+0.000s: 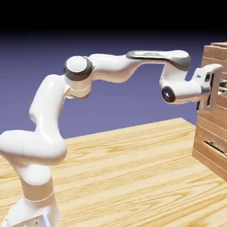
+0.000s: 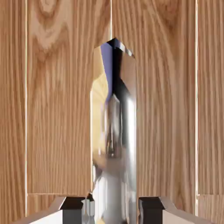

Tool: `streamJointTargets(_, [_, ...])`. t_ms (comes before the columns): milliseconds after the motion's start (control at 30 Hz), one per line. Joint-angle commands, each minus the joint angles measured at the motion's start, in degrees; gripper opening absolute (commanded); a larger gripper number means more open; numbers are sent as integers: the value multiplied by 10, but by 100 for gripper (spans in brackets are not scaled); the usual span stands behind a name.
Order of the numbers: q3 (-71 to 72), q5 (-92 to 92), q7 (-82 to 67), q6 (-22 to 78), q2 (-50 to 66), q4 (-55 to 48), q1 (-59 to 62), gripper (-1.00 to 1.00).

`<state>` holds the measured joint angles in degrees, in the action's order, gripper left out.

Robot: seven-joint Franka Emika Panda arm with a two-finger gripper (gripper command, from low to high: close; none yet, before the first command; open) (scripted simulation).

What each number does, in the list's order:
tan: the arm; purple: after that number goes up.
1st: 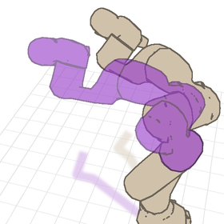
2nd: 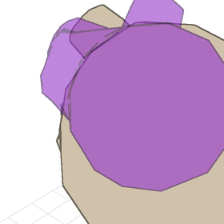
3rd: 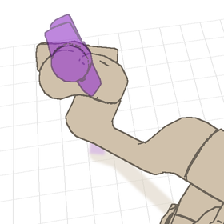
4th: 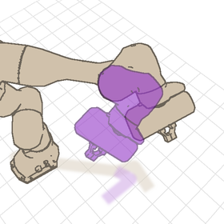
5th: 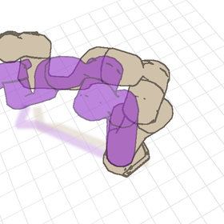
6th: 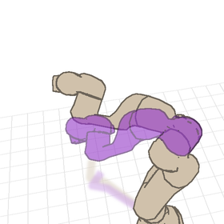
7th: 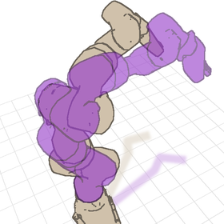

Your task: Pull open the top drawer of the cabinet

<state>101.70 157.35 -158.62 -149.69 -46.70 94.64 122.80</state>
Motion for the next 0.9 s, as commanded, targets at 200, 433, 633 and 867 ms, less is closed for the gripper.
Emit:
streamJointTargets(200, [-94,6,-53,36,54,144,-136,-100])
streamJointTargets(433, [-214,0,-74,64,69,267,-281,-100])
streamJointTargets(633, [-323,-14,-74,83,53,367,-406,-100])
streamJointTargets(867, [-410,-34,-60,94,17,451,-504,100])
